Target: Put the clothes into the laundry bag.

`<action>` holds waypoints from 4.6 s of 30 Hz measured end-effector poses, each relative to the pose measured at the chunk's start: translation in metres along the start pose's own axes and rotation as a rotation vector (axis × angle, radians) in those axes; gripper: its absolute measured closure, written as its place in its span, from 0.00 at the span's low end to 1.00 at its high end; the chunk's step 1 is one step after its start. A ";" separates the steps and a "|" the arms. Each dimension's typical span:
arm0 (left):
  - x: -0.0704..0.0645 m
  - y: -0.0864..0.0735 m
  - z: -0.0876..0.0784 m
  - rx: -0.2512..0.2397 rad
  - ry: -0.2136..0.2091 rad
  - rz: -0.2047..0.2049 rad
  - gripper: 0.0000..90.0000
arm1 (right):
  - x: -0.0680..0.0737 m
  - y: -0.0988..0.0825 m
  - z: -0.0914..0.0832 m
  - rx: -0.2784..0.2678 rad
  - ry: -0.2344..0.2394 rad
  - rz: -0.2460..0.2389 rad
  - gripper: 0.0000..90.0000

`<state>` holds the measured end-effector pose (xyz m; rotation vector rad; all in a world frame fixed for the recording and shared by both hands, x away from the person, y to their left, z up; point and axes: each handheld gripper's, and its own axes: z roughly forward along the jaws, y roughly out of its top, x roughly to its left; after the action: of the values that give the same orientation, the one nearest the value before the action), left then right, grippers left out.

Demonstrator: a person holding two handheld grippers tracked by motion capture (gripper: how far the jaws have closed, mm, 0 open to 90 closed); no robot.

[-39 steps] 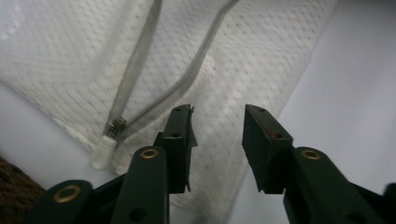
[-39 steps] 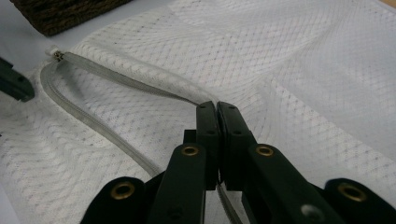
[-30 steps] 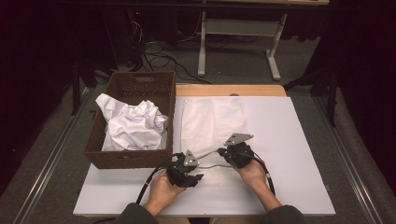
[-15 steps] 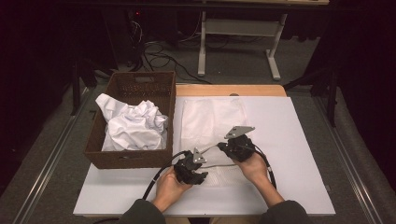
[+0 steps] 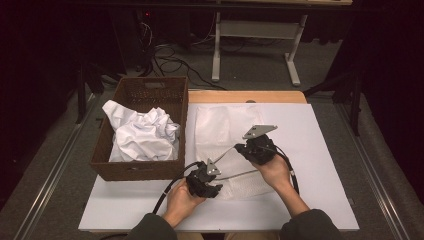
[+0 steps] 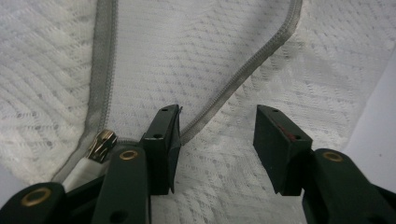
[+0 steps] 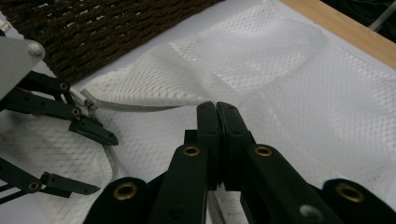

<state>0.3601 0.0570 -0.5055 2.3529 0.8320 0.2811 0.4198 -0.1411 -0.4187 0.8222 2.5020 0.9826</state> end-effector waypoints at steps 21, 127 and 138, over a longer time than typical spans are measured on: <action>-0.014 0.033 0.017 -0.013 0.049 0.030 0.66 | 0.001 0.003 0.003 0.013 0.003 0.025 1.00; 0.222 0.000 -0.092 0.327 0.171 -0.386 0.00 | -0.007 0.004 -0.003 0.041 -0.010 0.012 1.00; 0.249 -0.009 -0.074 0.325 0.165 -0.497 0.00 | -0.008 0.004 -0.002 0.051 -0.016 0.012 1.00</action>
<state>0.5205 0.2547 -0.4541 2.3308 1.6068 0.1369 0.4267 -0.1441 -0.4140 0.8575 2.5214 0.9159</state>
